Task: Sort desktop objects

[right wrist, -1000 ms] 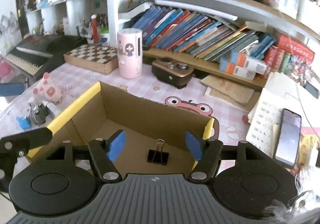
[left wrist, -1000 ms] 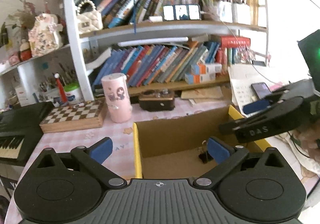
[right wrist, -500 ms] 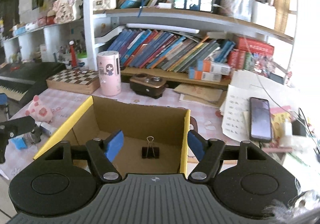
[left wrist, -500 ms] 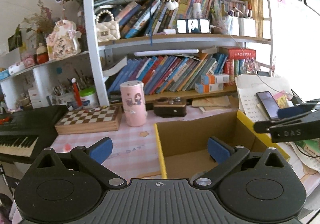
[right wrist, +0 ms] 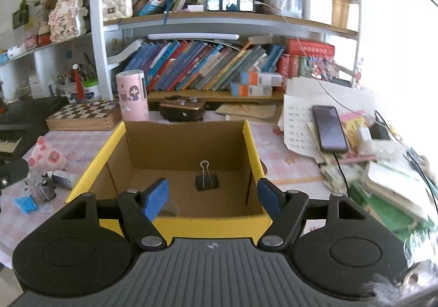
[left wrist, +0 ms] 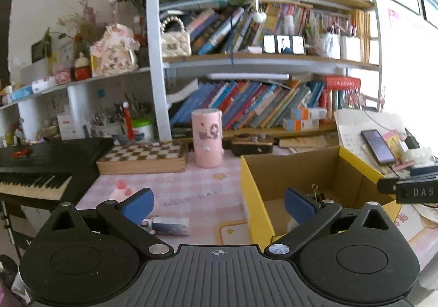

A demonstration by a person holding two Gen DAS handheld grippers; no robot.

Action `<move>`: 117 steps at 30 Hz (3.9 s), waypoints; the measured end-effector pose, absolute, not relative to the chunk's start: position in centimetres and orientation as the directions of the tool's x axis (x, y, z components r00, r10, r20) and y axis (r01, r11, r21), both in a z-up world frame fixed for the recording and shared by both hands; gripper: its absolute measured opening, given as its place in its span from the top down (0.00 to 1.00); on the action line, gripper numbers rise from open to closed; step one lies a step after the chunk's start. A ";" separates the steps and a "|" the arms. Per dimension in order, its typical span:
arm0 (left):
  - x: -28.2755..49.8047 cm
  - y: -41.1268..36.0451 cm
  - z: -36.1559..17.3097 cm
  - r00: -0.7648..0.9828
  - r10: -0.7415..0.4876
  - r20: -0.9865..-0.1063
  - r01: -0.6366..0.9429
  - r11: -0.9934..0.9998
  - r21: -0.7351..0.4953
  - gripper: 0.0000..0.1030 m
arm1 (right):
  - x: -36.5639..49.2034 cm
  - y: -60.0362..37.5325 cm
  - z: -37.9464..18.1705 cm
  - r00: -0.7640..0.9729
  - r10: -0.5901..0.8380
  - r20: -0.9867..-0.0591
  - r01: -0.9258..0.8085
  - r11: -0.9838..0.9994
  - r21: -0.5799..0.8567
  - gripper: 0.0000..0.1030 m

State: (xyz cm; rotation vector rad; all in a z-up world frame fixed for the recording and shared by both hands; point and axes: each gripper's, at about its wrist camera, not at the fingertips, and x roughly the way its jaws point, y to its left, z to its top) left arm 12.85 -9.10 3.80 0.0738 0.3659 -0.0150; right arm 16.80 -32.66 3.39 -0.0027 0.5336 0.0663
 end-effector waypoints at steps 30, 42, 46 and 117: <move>4.0 0.5 0.2 0.888 -0.072 -0.455 0.155 0.977 0.148 0.01 | 3.7 -19.8 -2.2 0.782 -0.048 -0.621 0.102 0.993 0.051 0.29; 2.7 3.6 -0.9 0.849 -0.013 -0.528 0.101 0.985 0.138 0.01 | 1.9 -16.3 -2.7 0.744 0.022 -0.668 0.026 0.998 0.061 0.29; 2.2 4.4 -1.3 0.835 0.007 -0.550 0.080 0.988 0.135 0.01 | 1.7 -15.3 -2.9 0.735 0.051 -0.676 -0.010 0.998 0.064 0.29; 10.9 9.8 -1.7 0.784 0.159 -0.600 -0.138 0.987 0.082 0.01 | 15.7 -6.7 -1.9 0.675 0.306 -0.671 -0.396 0.918 0.020 0.31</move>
